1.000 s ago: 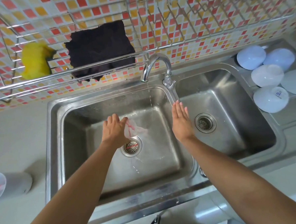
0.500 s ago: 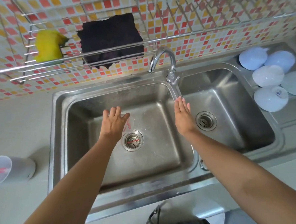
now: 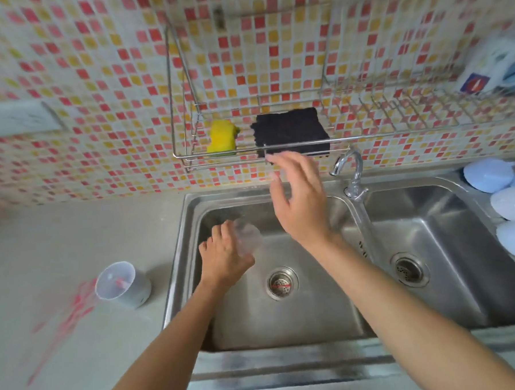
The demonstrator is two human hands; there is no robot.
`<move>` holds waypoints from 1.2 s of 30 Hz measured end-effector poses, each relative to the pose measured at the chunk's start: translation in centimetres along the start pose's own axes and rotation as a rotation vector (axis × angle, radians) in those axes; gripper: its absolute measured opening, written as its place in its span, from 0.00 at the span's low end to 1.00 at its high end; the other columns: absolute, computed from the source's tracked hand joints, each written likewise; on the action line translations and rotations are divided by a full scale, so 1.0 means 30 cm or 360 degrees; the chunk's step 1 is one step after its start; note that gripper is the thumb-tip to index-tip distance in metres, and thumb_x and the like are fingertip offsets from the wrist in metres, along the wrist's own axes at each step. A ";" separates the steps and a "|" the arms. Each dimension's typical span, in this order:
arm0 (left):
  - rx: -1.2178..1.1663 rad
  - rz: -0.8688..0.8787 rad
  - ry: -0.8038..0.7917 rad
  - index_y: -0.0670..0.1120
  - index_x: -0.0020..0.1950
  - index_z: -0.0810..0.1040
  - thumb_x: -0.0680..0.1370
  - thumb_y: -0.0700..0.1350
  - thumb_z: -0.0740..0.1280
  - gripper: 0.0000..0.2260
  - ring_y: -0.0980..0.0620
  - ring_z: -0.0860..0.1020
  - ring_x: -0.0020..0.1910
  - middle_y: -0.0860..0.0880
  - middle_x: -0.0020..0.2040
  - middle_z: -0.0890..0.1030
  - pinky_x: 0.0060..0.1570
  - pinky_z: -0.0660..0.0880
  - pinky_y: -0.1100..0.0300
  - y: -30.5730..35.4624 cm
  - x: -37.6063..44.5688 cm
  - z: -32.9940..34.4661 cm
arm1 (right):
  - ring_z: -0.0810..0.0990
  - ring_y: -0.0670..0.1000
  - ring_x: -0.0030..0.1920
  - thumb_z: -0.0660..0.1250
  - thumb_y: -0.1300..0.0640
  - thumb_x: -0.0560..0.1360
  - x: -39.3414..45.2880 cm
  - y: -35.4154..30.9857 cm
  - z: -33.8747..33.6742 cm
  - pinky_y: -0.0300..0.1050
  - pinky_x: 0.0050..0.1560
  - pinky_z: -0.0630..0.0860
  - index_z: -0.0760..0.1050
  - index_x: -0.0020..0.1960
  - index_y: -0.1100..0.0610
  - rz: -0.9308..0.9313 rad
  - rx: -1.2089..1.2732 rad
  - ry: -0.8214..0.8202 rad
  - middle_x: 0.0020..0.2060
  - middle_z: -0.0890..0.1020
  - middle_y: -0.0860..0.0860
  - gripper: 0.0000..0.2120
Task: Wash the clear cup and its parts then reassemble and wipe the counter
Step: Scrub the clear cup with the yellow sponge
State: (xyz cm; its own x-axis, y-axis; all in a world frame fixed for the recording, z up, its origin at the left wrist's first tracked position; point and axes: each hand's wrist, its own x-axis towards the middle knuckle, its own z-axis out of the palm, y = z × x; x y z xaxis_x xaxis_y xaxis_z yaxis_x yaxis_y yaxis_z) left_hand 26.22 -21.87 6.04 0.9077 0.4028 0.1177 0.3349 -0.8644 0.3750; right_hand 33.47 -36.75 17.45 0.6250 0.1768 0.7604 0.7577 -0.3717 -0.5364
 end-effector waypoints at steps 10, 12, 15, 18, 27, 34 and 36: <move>-0.0290 0.0048 0.0126 0.51 0.64 0.62 0.67 0.49 0.72 0.30 0.46 0.76 0.58 0.49 0.60 0.75 0.60 0.67 0.50 -0.088 0.059 -0.244 | 0.64 0.62 0.69 0.61 0.55 0.78 0.480 -0.020 0.431 0.56 0.61 0.71 0.66 0.71 0.50 0.0635 -0.0694 -0.1193 0.72 0.63 0.58 0.22; -0.0337 0.0060 0.0156 0.50 0.65 0.63 0.66 0.48 0.74 0.31 0.46 0.75 0.58 0.49 0.60 0.75 0.60 0.69 0.50 -0.114 0.062 -0.283 | 0.69 0.62 0.64 0.63 0.52 0.76 0.476 0.015 0.484 0.52 0.52 0.70 0.71 0.63 0.54 0.0607 -0.0794 -0.1223 0.65 0.72 0.58 0.16; -0.0402 0.0064 0.0187 0.46 0.66 0.66 0.65 0.45 0.75 0.32 0.44 0.75 0.57 0.46 0.60 0.75 0.58 0.73 0.47 -0.149 0.066 -0.323 | 0.77 0.62 0.52 0.64 0.56 0.74 0.465 0.028 0.519 0.49 0.41 0.68 0.71 0.46 0.56 0.0501 -0.0827 -0.1100 0.47 0.79 0.57 0.04; -0.0420 0.0110 0.0185 0.44 0.67 0.66 0.65 0.44 0.75 0.33 0.44 0.74 0.57 0.46 0.60 0.75 0.58 0.73 0.49 -0.179 0.071 -0.329 | 0.80 0.60 0.49 0.65 0.63 0.73 0.475 -0.005 0.486 0.51 0.43 0.77 0.73 0.39 0.57 0.0471 -0.0657 -0.0937 0.42 0.80 0.59 0.05; -0.0433 0.0411 0.0138 0.46 0.70 0.67 0.67 0.43 0.75 0.33 0.46 0.72 0.61 0.47 0.66 0.72 0.56 0.75 0.53 -0.201 0.101 -0.281 | 0.76 0.49 0.56 0.69 0.65 0.71 0.108 -0.145 0.143 0.35 0.60 0.70 0.83 0.51 0.57 -0.0076 -0.0024 -0.0482 0.54 0.77 0.53 0.11; -0.0248 0.0702 0.0140 0.43 0.69 0.69 0.66 0.45 0.78 0.34 0.44 0.74 0.58 0.45 0.63 0.73 0.51 0.76 0.51 -0.080 0.146 -0.235 | 0.79 0.54 0.52 0.68 0.65 0.74 -0.115 0.063 0.096 0.51 0.53 0.77 0.82 0.55 0.56 -0.0187 -0.0197 -0.0985 0.53 0.79 0.53 0.12; -0.0253 0.0725 0.0126 0.43 0.69 0.68 0.66 0.44 0.78 0.34 0.44 0.74 0.59 0.44 0.63 0.73 0.54 0.76 0.50 -0.046 0.154 -0.207 | 0.79 0.53 0.53 0.70 0.66 0.73 -0.116 0.100 0.084 0.51 0.53 0.78 0.82 0.56 0.56 -0.0276 -0.0271 -0.0971 0.53 0.80 0.53 0.13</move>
State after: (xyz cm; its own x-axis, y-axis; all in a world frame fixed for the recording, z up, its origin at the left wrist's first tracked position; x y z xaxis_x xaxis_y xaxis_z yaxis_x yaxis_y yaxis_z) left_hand 28.39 -16.94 11.77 0.9288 0.0212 0.3700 -0.1404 -0.9039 0.4040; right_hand 34.03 -36.19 12.29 0.5286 0.7138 0.4594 0.8481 -0.4213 -0.3213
